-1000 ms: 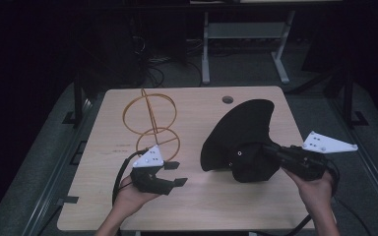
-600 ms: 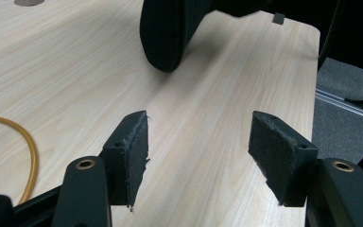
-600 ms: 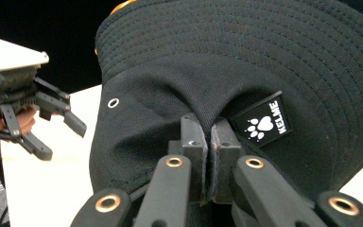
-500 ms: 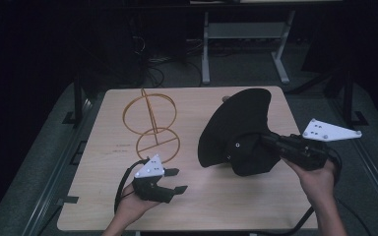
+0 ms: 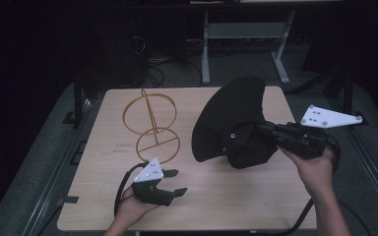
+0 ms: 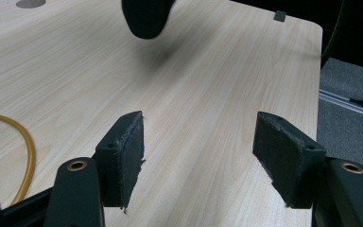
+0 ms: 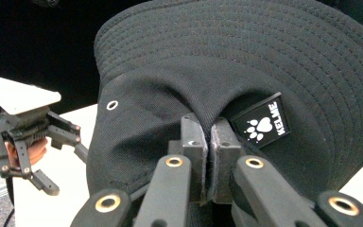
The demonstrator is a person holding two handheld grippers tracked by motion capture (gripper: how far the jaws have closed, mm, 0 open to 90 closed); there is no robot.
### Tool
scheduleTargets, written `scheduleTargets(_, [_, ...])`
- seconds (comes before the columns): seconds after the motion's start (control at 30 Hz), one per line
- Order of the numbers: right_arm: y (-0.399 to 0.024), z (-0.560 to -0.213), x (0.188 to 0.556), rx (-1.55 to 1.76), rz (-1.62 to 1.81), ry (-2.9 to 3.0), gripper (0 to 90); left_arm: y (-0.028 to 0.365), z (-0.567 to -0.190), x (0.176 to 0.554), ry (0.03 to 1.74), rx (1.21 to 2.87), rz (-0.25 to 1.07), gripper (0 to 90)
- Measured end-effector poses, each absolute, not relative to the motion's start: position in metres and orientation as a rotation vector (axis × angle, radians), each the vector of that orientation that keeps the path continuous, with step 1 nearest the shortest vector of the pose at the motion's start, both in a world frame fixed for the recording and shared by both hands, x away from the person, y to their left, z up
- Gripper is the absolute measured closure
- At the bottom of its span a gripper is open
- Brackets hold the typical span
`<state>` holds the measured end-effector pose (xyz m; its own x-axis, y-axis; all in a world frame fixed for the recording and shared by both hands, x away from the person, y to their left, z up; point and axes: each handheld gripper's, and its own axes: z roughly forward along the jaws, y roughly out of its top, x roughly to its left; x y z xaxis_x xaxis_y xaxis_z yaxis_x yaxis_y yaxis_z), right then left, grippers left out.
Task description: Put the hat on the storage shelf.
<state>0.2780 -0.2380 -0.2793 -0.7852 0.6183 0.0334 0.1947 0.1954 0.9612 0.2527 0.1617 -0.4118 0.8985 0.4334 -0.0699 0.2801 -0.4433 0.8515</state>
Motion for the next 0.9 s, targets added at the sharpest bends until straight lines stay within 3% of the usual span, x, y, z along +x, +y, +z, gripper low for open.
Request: scheduleTargets(0.9, [-0.172, -0.226, 0.320, 0.618, 1.679, 2.168, 86.6, 0.164, -0.421, 0.252, 0.502, 2.069, 0.199, 32.1])
